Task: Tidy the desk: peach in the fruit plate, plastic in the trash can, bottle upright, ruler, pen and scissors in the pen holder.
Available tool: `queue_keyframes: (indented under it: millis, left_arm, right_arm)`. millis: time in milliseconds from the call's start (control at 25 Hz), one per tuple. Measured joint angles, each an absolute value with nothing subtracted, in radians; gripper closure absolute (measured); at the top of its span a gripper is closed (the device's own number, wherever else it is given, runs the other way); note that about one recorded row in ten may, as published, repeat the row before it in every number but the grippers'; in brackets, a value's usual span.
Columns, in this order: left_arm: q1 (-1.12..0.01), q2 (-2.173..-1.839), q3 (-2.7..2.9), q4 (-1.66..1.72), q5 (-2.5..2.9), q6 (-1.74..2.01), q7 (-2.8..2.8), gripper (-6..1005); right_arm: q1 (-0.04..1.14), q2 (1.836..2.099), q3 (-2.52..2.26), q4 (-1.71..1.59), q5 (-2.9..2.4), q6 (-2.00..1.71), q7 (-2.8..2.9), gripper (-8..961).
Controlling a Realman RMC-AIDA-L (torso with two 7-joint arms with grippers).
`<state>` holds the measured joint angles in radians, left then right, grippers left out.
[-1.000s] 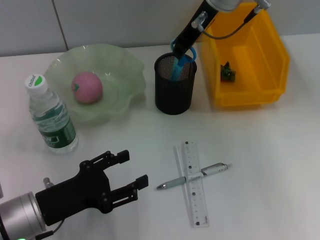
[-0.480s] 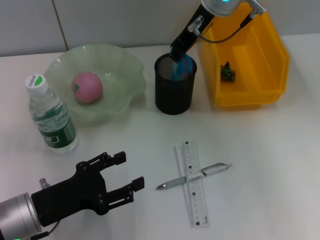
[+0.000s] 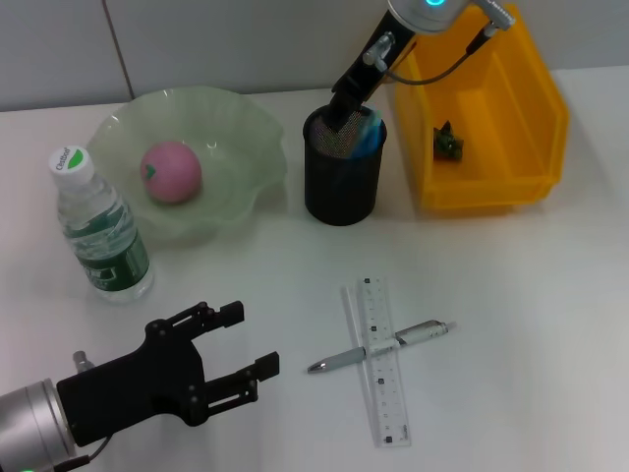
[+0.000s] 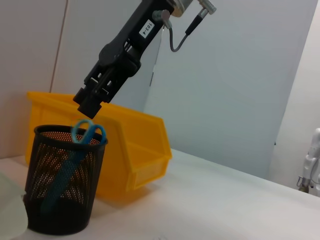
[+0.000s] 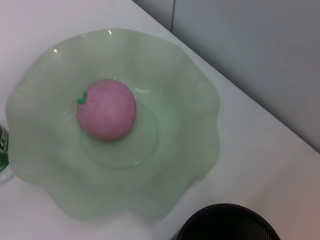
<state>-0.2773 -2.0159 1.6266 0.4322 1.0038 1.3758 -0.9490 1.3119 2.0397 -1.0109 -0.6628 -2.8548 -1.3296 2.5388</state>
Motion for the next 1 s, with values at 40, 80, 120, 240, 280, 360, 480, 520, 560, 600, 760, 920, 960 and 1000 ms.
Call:
queue_keyframes:
  millis: [40,80,120,240,280,360,480,520,560,600,760,920,960,1000]
  left_arm:
    - [-0.278,-2.016,1.626,0.432,1.005,1.376,-0.949,214]
    - [-0.279,-2.016,1.626,0.432,1.005,1.376,-0.949,214]
    - [-0.279,-2.016,1.626,0.432,1.005,1.376,-0.949,214]
    - [-0.279,-2.016,1.626,0.433,1.006,1.376,-0.949,214]
    - [-0.279,-2.015,1.626,0.433,1.006,1.376,-0.949,214]
    - [-0.281,-2.016,1.626,0.433,1.007,1.376,-0.949,214]
    - [-0.281,-2.016,1.626,0.433,1.007,1.376,-0.949,213]
    - [-0.282,-2.016,1.626,0.433,1.007,1.376,-0.949,213]
    - [-0.284,-2.016,1.626,0.433,1.007,1.376,-0.949,213]
    - [-0.284,-2.016,1.626,0.433,1.007,1.376,-0.949,213]
    - [-0.287,-2.013,1.617,0.431,1.008,1.368,-0.949,214]
    - [-0.288,-2.010,1.616,0.430,1.008,1.368,-0.949,214]
    - [-0.290,-2.007,1.616,0.430,1.008,1.368,-0.950,214]
    - [-0.290,-2.007,1.616,0.430,1.008,1.368,-0.950,214]
  right_arm:
    - [1.313,2.040,-1.011,-0.664,-2.855,-1.331,2.539,438]
    - [1.313,2.040,-1.011,-0.664,-2.855,-1.331,2.539,415]
    - [1.313,2.041,-1.011,-0.666,-2.854,-1.332,2.539,392]
    - [1.308,2.041,-1.007,-0.680,-2.851,-1.333,2.542,322]
    - [1.305,2.043,-1.006,-0.688,-2.850,-1.334,2.544,299]
    - [1.295,2.052,-1.007,-0.713,-2.850,-1.339,2.547,299]
    - [1.282,2.063,-1.004,-0.749,-2.848,-1.355,2.547,299]
    - [1.274,2.070,-1.004,-0.768,-2.845,-1.365,2.547,299]
    - [1.251,2.078,-1.006,-0.822,-2.817,-1.401,2.547,299]
    - [1.251,2.078,-1.006,-0.822,-2.817,-1.401,2.547,299]
    - [1.175,2.080,-1.014,-0.944,-2.686,-1.514,2.550,300]
    - [1.136,2.080,-1.014,-1.000,-2.647,-1.575,2.567,300]
    - [1.119,2.080,-1.018,-1.023,-2.635,-1.618,2.582,300]
    - [1.119,2.080,-1.018,-1.023,-2.635,-1.618,2.582,300]
